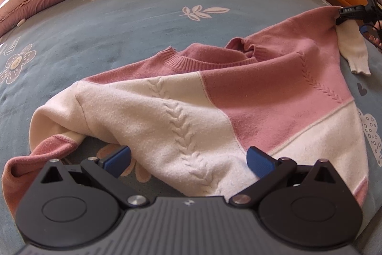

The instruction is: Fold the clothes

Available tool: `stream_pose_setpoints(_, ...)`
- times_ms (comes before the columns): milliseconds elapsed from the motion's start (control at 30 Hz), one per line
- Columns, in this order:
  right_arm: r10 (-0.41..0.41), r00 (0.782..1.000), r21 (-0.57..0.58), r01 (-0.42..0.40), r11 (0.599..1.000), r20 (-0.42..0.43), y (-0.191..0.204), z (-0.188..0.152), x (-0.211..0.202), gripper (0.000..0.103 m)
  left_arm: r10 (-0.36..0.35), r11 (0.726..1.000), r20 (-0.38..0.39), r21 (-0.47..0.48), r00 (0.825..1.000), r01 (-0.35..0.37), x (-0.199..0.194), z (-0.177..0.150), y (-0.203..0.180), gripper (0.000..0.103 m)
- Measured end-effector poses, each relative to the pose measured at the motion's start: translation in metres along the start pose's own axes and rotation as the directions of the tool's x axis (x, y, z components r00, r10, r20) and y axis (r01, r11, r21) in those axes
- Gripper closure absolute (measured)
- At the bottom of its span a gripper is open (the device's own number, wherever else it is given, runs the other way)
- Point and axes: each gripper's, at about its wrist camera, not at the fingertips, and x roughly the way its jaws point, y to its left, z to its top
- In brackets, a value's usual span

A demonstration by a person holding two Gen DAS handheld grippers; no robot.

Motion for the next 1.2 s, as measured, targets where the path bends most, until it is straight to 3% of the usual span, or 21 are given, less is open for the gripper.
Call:
stream_pose_setpoints(100,-0.001,1.000,-0.041,0.000,0.999,-0.030,0.009,-0.009,0.001,0.000,-0.010,1.000,0.005,0.010,1.000,0.010,-0.001,0.000,-0.003,0.001)
stream_pose_setpoints(267,0.055,0.996,-0.158,-0.066,0.985,-0.072,0.023,-0.053,-0.027,0.000,-0.026,1.000,0.010,0.008,1.000,0.026,-0.004,-0.004,-0.006,0.001)
stream_pose_setpoints(500,0.136,0.988,-0.202,-0.150,0.968,-0.079,0.045,-0.103,-0.044,0.000,-0.024,1.000,0.002,-0.002,1.000,0.024,-0.008,-0.012,-0.011,0.001)
stream_pose_setpoints(600,0.050,0.997,-0.267,-0.063,0.962,-0.052,0.057,-0.114,-0.043,0.000,-0.013,1.000,0.005,-0.001,1.000,0.013,-0.011,-0.014,-0.012,0.001)
stream_pose_setpoints(700,-0.018,1.000,-0.264,0.016,0.964,-0.002,0.044,-0.118,-0.050,0.000,-0.012,1.000,0.009,0.005,1.000,0.012,-0.015,-0.015,-0.012,0.001)
stream_pose_setpoints(1000,-0.206,0.978,-0.110,0.205,0.973,0.002,-0.060,-0.123,-0.078,0.000,-0.006,1.000,0.010,0.000,1.000,0.006,-0.014,-0.018,-0.008,0.001)
stream_pose_setpoints(1067,-0.157,0.988,-0.103,0.157,0.982,0.013,-0.059,-0.125,-0.088,0.000,-0.005,1.000,0.013,0.005,1.000,0.005,-0.016,-0.019,-0.007,0.001)
stream_pose_setpoints(1200,0.021,0.999,-0.208,-0.012,0.978,0.041,-0.002,-0.116,-0.106,0.000,-0.004,1.000,0.025,0.020,1.000,0.003,-0.021,-0.015,-0.005,0.001)
